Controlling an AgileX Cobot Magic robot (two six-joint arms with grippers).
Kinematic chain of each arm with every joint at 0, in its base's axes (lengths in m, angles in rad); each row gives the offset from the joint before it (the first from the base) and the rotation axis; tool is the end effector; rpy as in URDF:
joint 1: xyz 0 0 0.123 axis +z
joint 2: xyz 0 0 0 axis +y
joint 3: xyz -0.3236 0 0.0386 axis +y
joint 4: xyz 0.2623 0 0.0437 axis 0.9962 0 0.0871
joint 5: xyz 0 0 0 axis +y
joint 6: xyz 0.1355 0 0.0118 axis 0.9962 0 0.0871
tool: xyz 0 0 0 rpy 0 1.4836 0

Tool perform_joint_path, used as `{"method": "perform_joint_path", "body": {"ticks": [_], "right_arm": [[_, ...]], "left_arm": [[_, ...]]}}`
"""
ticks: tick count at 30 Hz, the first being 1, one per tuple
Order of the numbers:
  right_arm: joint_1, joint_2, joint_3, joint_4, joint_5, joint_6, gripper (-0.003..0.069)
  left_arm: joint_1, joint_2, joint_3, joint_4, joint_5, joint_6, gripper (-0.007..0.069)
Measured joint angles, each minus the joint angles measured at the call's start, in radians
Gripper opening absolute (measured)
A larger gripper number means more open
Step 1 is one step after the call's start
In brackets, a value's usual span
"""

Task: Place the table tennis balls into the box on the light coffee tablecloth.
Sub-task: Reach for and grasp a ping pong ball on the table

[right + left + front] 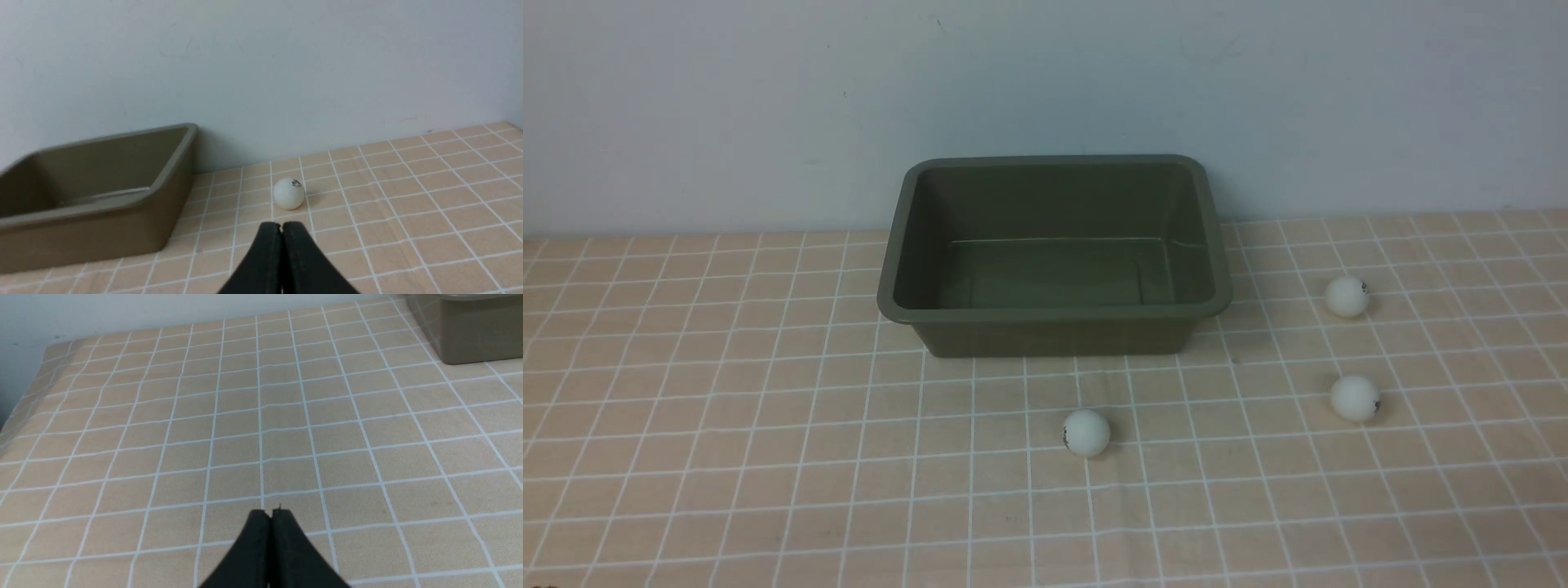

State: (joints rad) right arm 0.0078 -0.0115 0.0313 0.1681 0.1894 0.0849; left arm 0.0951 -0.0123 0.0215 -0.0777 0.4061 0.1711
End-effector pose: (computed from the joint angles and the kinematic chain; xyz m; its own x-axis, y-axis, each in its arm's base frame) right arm 0.0740 0.0049 0.1801 -0.1251 0.2464 -0.9611 -0.0084 0.9684 0.2493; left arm 0.0675 0.0022 0.1552 -0.3247 0.0690 -0.9433 -0.0339 0.9959 0.0845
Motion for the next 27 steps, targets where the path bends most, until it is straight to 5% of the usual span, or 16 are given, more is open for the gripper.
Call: {"method": "perform_joint_path", "body": {"ticks": [18, 27], "right_arm": [[0.000, 0.000, 0.000, 0.258, -0.322, 0.145, -0.0011], [0.000, 0.000, 0.000, 0.258, -0.448, 0.149, 0.0098]], "left_arm": [[0.000, 0.000, 0.000, 0.000, 0.000, 0.000, -0.0069], [0.000, 0.000, 0.000, 0.000, 0.000, 0.000, -0.0069]]}}
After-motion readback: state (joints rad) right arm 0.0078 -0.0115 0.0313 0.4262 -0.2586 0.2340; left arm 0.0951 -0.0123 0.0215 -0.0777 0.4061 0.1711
